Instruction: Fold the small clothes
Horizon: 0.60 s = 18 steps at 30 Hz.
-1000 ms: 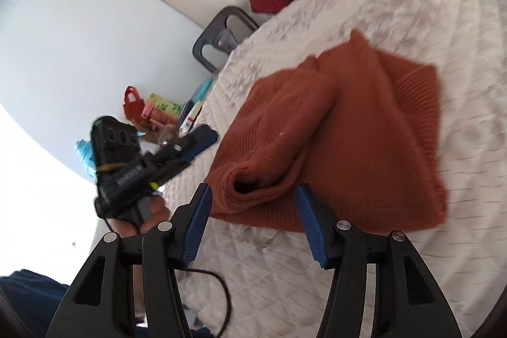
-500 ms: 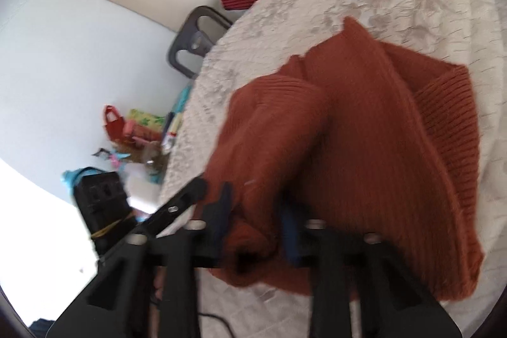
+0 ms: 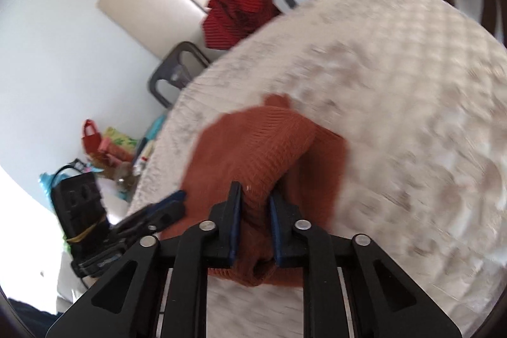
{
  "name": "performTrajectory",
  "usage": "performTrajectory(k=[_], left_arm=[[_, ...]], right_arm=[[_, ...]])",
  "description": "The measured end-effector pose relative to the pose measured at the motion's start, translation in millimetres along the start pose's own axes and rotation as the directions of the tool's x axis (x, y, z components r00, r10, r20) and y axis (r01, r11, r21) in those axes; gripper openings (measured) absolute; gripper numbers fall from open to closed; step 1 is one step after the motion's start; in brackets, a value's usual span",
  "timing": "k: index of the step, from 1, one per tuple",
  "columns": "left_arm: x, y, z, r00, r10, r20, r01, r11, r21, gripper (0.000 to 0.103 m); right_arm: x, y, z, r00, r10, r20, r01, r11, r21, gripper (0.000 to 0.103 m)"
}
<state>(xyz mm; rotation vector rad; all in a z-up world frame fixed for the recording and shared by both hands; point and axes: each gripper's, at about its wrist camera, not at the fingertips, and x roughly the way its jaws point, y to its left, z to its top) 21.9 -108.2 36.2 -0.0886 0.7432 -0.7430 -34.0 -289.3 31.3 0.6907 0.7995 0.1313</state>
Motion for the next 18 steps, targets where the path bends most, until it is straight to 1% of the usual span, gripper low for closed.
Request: performTrajectory(k=[1, 3, 6, 12, 14, 15, 17, 18], left_arm=[[0, 0, 0, 1.000, -0.003, -0.001, 0.003, 1.000, -0.004, 0.036], [-1, 0, 1, 1.000, -0.004, -0.003, 0.004, 1.000, -0.011, 0.036], [-1, -1, 1, 1.000, 0.007, -0.006, -0.007, 1.000, -0.001, 0.036], [-1, -2, 0, 1.000, 0.015, -0.003, -0.015, 1.000, -0.005, 0.036], [-1, -1, 1, 1.000, 0.012, -0.003, -0.012, 1.000, -0.008, 0.036], [-2, 0, 1, 1.000, 0.010, -0.005, -0.010, 1.000, -0.012, 0.036], [-2, 1, 1, 1.000, 0.005, -0.005, -0.005, 1.000, -0.017, 0.036], [-2, 1, 1, 1.000, 0.005, -0.005, -0.005, 1.000, -0.015, 0.036]], right_arm=[[2, -9, -4, 1.000, -0.028, -0.008, 0.028, 1.000, 0.014, 0.013], [0, -19, -9, 1.000, -0.003, 0.004, 0.003, 0.999, 0.046, 0.012], [-3, -17, -7, 1.000, -0.022, 0.014, 0.022, 1.000, 0.020, 0.012], [-11, -11, 0, 0.999, 0.023, 0.032, -0.024, 0.999, 0.027, 0.012], [-16, -13, -1, 0.999, 0.038, 0.035, -0.040, 0.998, 0.048, 0.012], [-19, -14, -2, 0.998, 0.050, 0.036, -0.052, 0.997, 0.059, 0.013], [-29, -15, -7, 0.997, 0.073, 0.035, -0.076, 0.994, 0.084, 0.020], [-33, -14, -9, 0.996, 0.082, 0.033, -0.085, 0.992, 0.091, 0.026]])
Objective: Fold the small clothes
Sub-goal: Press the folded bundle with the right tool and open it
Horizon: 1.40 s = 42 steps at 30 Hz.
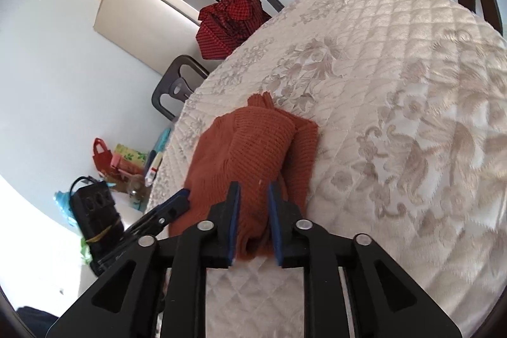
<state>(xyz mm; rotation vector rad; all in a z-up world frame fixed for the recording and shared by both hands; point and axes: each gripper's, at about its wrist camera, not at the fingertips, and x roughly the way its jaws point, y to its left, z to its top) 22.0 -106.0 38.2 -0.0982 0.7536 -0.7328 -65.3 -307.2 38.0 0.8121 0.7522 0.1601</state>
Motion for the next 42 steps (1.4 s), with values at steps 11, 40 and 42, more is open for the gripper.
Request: performTrajectory(k=[11, 40, 42], left_arm=[[-1, -4, 1, 1.000, 0.011, 0.000, -0.011, 1.000, 0.024, 0.036], [11, -5, 8, 0.994, 0.111, -0.002, -0.110, 0.991, 0.075, 0.036], [10, -8, 6, 0.993, 0.120, 0.006, -0.120, 0.988, 0.094, 0.036]], right_arm=[[18, -6, -22, 0.984, 0.144, -0.102, -0.127, 0.979, 0.161, 0.049], [-5, 36, -1, 0.986, -0.116, 0.121, 0.138, 0.971, -0.193, 0.020], [11, 42, -4, 0.985, -0.149, 0.083, 0.165, 0.954, -0.250, 0.020]])
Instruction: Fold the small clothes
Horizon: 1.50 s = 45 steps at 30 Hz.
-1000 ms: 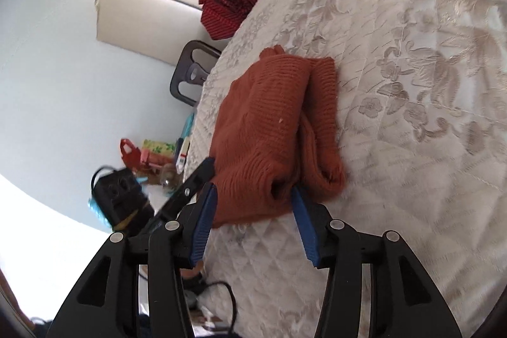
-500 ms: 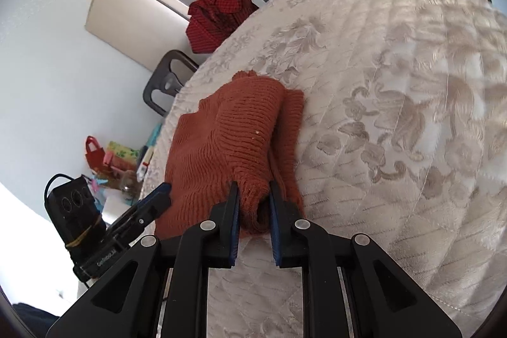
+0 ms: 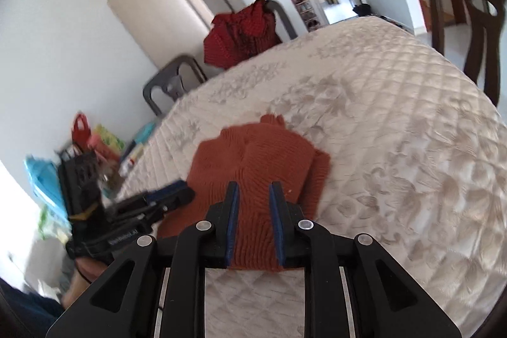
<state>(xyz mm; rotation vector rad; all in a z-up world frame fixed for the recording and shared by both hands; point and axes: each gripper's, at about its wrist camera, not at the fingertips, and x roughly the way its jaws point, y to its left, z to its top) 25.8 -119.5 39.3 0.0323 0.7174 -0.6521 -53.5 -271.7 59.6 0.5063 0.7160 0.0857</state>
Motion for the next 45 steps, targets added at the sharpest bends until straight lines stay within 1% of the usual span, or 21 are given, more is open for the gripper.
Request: performTrajectory(k=[2, 3, 4, 6, 8, 10, 13, 15, 17, 19, 20, 22, 25, 28, 32, 34, 35, 37, 38, 43, 45], left_arm=[[-1, 1, -2, 1.000, -0.010, 0.001, 0.010, 1.000, -0.003, 0.036], [-3, 3, -2, 1.000, -0.014, 0.001, 0.014, 1.000, -0.007, 0.036], [-4, 5, -1, 1.000, -0.020, 0.001, 0.020, 1.000, -0.016, 0.036], [-3, 10, 5, 1.000, -0.029, 0.002, 0.029, 0.999, -0.043, 0.036], [2, 16, 15, 1.000, -0.005, 0.008, 0.006, 0.998, -0.057, 0.036], [9, 20, 23, 1.000, 0.009, 0.008, -0.009, 0.998, -0.062, 0.036], [29, 27, 29, 0.999, 0.035, -0.027, -0.037, 0.997, -0.070, 0.036], [39, 30, 28, 0.998, 0.037, -0.054, -0.041, 0.996, -0.077, 0.036], [44, 31, 27, 0.997, 0.028, -0.071, -0.034, 0.995, -0.088, 0.036], [44, 32, 26, 0.997, 0.020, -0.073, -0.027, 0.995, -0.096, 0.036], [43, 33, 25, 0.997, 0.015, -0.075, -0.023, 0.995, -0.100, 0.036], [43, 35, 25, 0.997, 0.007, -0.076, -0.016, 0.994, -0.108, 0.036], [34, 31, 24, 0.998, 0.029, -0.063, -0.035, 0.995, -0.098, 0.036], [13, 26, 20, 0.999, 0.012, -0.036, -0.016, 0.995, -0.095, 0.036], [-15, 15, 8, 1.000, -0.009, -0.015, 0.008, 0.997, -0.070, 0.036], [-25, 10, 0, 1.000, -0.013, -0.015, 0.012, 0.998, -0.064, 0.028], [-29, 8, -5, 1.000, -0.012, -0.016, 0.011, 0.998, -0.059, 0.025], [-35, 4, -13, 1.000, -0.020, -0.021, 0.018, 0.998, -0.064, 0.024], [-37, 2, -17, 1.000, -0.020, -0.023, 0.018, 0.998, -0.065, 0.022], [-35, -4, -26, 1.000, 0.008, -0.024, -0.009, 0.999, -0.040, 0.021], [-32, -6, -28, 0.999, 0.023, -0.027, -0.024, 0.999, -0.024, 0.022]], right_arm=[[20, -1, -11, 0.994, -0.082, -0.069, 0.080, 0.996, -0.041, 0.019], [26, -5, -16, 0.991, -0.101, -0.084, 0.097, 0.994, -0.049, 0.019], [23, -6, -19, 0.994, -0.090, -0.059, 0.087, 0.995, -0.052, 0.019], [21, -5, -20, 0.993, -0.099, -0.068, 0.095, 0.994, -0.061, 0.019], [22, -3, -16, 0.991, -0.111, -0.080, 0.105, 0.991, -0.080, 0.019], [21, -2, -6, 0.993, -0.095, -0.068, 0.090, 0.993, -0.072, 0.019], [19, 3, 13, 0.996, -0.094, -0.006, 0.093, 0.992, -0.085, 0.019], [28, 4, 23, 0.995, -0.103, 0.003, 0.103, 0.991, -0.087, 0.019], [47, -1, 30, 0.992, -0.122, -0.020, 0.120, 0.989, -0.088, 0.019], [69, -13, 30, 0.985, -0.157, -0.072, 0.152, 0.986, -0.070, 0.019], [72, -17, 28, 0.987, -0.145, -0.073, 0.141, 0.988, -0.062, 0.018], [67, -21, 28, 0.989, -0.128, -0.066, 0.126, 0.991, -0.039, 0.017], [62, -20, 26, 0.988, -0.139, -0.066, 0.136, 0.989, -0.051, 0.017], [48, -11, 25, 0.986, -0.160, -0.042, 0.157, 0.984, -0.083, 0.017], [26, 3, 19, 0.991, -0.132, -0.008, 0.130, 0.982, -0.135, 0.017], [14, 13, 10, 0.993, -0.121, -0.001, 0.119, 0.977, -0.177, 0.017], [12, 16, 7, 0.993, -0.115, -0.003, 0.113, 0.976, -0.188, 0.017], [5, 22, -3, 0.995, -0.102, -0.017, 0.096, 0.973, -0.211, 0.017], [5, 22, -7, 0.994, -0.103, -0.025, 0.095, 0.971, -0.218, 0.017], [14, 14, -25, 0.985, -0.161, -0.065, 0.142, 0.961, -0.237, 0.017], [14, 12, -25, 0.985, -0.157, -0.064, 0.139, 0.963, -0.230, 0.017]])
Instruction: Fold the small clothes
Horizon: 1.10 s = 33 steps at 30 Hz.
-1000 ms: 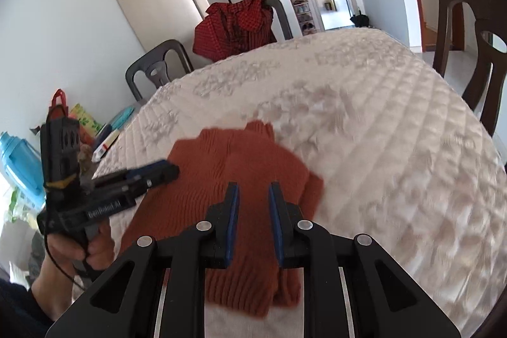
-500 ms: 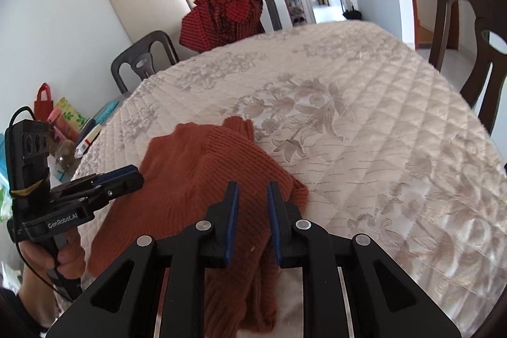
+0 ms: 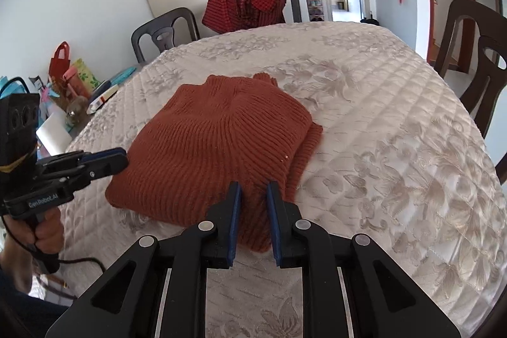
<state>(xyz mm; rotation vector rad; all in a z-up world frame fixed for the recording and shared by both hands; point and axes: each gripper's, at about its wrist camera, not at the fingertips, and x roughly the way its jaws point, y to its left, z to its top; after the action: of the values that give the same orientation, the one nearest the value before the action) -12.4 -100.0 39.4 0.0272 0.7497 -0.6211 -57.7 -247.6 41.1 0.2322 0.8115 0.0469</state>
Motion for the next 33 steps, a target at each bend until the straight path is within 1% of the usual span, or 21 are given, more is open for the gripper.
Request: performTrajectory(k=[4, 9, 14, 16, 19, 22, 25, 28, 33], left_arm=[[4, -4, -4, 1.000, 0.023, 0.002, -0.023, 0.999, 0.032, 0.022], [5, -2, -5, 1.000, 0.019, -0.002, -0.019, 1.000, 0.012, 0.022], [3, -5, -1, 0.999, 0.042, -0.016, -0.042, 0.999, 0.008, 0.023], [-2, -6, 3, 0.998, 0.056, -0.016, -0.056, 0.998, 0.005, 0.022], [-13, -9, 3, 0.997, 0.079, 0.004, -0.079, 0.997, -0.002, 0.022], [-16, -12, -1, 0.993, 0.118, -0.007, -0.118, 0.993, 0.004, 0.022], [-11, -11, -7, 0.992, 0.122, -0.034, -0.122, 0.992, -0.002, 0.022], [-6, -10, -11, 0.992, 0.118, -0.044, -0.118, 0.993, -0.014, 0.023], [-3, -15, -14, 0.990, 0.132, -0.042, -0.132, 0.991, 0.012, 0.023]], right_arm=[[5, 0, -1, 1.000, -0.015, -0.005, 0.015, 1.000, -0.015, 0.017], [7, 0, -6, 1.000, -0.016, 0.012, 0.016, 1.000, -0.024, 0.017], [6, -2, -4, 1.000, -0.005, 0.017, 0.006, 1.000, -0.006, 0.017], [3, -3, -3, 1.000, -0.001, 0.019, 0.001, 1.000, 0.005, 0.017], [-8, 2, -2, 0.999, -0.009, 0.035, 0.009, 1.000, 0.007, 0.017], [-19, 9, -3, 0.999, -0.008, 0.047, 0.009, 1.000, -0.010, 0.017], [-19, 14, -6, 0.999, -0.009, 0.035, 0.010, 0.999, -0.033, 0.017], [-6, 11, -11, 0.999, -0.039, -0.006, 0.039, 0.999, -0.033, 0.017], [-5, 10, -13, 0.999, -0.050, -0.004, 0.050, 0.998, -0.048, 0.017]])
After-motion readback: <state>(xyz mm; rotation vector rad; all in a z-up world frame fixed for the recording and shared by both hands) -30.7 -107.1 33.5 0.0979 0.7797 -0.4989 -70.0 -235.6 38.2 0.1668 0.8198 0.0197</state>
